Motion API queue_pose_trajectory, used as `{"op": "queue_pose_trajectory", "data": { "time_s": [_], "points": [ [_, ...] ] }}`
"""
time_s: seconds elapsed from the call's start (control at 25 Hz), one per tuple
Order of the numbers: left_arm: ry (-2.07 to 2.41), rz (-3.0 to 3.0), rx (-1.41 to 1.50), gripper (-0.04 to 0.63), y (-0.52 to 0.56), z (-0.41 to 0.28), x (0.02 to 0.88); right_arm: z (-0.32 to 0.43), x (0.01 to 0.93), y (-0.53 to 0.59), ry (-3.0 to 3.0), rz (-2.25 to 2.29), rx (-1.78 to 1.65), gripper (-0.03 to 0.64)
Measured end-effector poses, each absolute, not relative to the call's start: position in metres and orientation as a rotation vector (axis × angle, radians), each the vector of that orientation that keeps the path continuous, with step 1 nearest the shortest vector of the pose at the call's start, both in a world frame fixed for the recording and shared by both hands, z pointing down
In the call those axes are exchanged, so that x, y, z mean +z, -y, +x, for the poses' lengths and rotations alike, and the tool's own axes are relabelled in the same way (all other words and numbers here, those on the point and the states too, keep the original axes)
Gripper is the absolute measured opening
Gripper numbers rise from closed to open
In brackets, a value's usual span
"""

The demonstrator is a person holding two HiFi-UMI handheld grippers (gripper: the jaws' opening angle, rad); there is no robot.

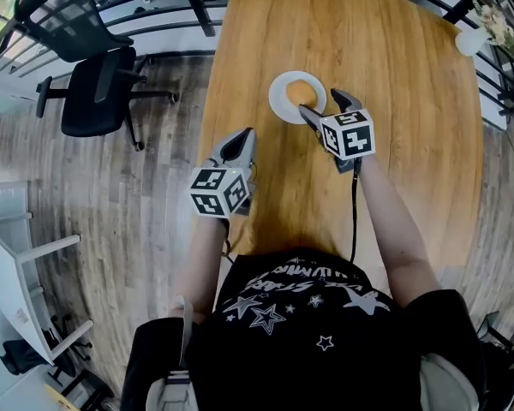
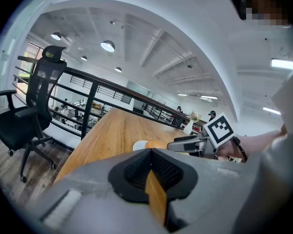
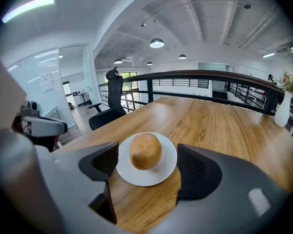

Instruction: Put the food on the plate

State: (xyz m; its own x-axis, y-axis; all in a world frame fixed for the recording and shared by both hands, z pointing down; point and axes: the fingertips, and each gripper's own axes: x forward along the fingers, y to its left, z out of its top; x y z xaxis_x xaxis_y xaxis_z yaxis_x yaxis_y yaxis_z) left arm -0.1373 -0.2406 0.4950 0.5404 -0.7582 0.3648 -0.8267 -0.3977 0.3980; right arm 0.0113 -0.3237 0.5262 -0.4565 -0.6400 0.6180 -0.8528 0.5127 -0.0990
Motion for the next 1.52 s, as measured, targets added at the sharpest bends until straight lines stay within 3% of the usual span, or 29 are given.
{"op": "queue_pose_trajectory", "data": {
  "time_s": [1.52],
  "points": [
    [1.343,2.358,0.115,0.002,0.122,-0.016,0.425,0.159,0.472,0.153,2.334,1.453,0.665,0.324]
  ]
}}
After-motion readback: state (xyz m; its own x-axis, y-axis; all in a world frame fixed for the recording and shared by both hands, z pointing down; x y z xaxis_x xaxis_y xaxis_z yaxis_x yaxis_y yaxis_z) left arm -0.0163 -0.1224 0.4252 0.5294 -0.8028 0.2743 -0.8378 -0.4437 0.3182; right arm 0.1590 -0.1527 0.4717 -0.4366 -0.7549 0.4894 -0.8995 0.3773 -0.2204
